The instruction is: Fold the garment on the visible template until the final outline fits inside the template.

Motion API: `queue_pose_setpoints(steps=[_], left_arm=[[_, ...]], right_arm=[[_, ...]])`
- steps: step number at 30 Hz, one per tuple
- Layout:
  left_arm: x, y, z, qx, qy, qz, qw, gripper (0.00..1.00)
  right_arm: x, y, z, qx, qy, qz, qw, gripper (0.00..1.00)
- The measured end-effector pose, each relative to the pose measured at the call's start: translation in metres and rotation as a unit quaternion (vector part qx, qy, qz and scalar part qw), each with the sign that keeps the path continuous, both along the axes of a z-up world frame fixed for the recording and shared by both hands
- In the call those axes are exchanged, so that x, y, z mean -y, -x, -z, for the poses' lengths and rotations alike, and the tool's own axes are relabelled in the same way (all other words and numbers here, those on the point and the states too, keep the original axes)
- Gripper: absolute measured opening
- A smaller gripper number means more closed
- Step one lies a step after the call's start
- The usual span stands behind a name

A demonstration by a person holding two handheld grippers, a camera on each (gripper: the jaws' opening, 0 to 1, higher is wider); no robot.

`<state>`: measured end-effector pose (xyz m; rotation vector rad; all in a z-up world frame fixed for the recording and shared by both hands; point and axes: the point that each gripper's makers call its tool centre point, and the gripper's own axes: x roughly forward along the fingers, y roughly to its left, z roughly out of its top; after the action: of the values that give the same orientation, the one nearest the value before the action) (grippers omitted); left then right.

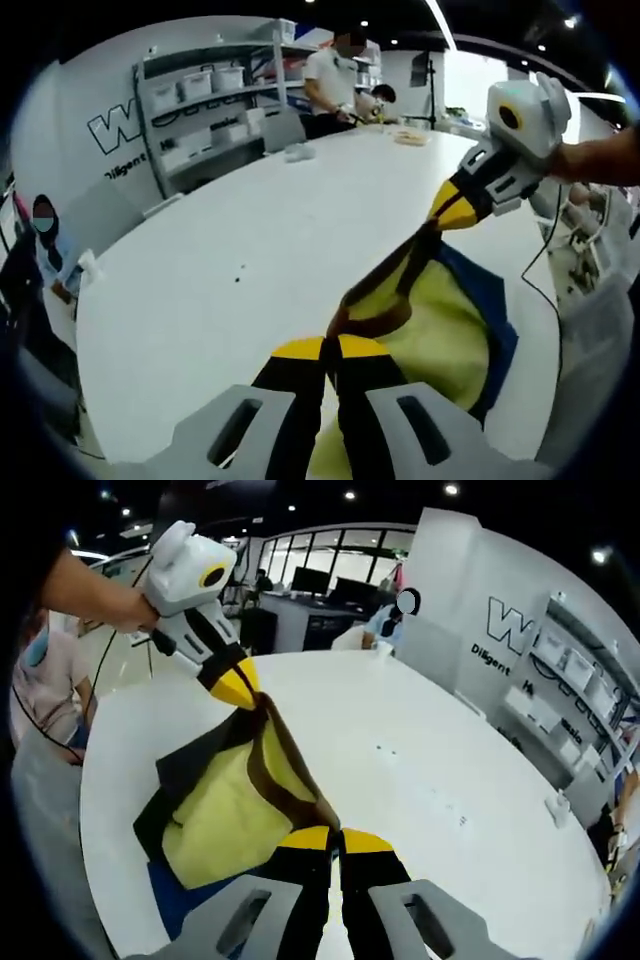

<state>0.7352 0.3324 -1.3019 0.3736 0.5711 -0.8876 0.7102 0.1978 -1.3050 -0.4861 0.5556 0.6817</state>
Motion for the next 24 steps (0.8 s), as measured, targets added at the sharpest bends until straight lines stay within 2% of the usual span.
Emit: queue_pose_setpoints(steps=[10,24], left_arm=[[-0.001,-0.018,0.015,-0.005,-0.004,-0.014,0.9999,0.10],[-0.001,-0.031,0.032,-0.008,-0.012,-0.020,0.9997,0.10]], right_arm=[[0.001,-0.019,0.012,-0.002,-0.007,0.016,0.9998,0.00],[0.002,-0.039,0.028,-0.007,-0.003,0.022,0.9997,0.00]])
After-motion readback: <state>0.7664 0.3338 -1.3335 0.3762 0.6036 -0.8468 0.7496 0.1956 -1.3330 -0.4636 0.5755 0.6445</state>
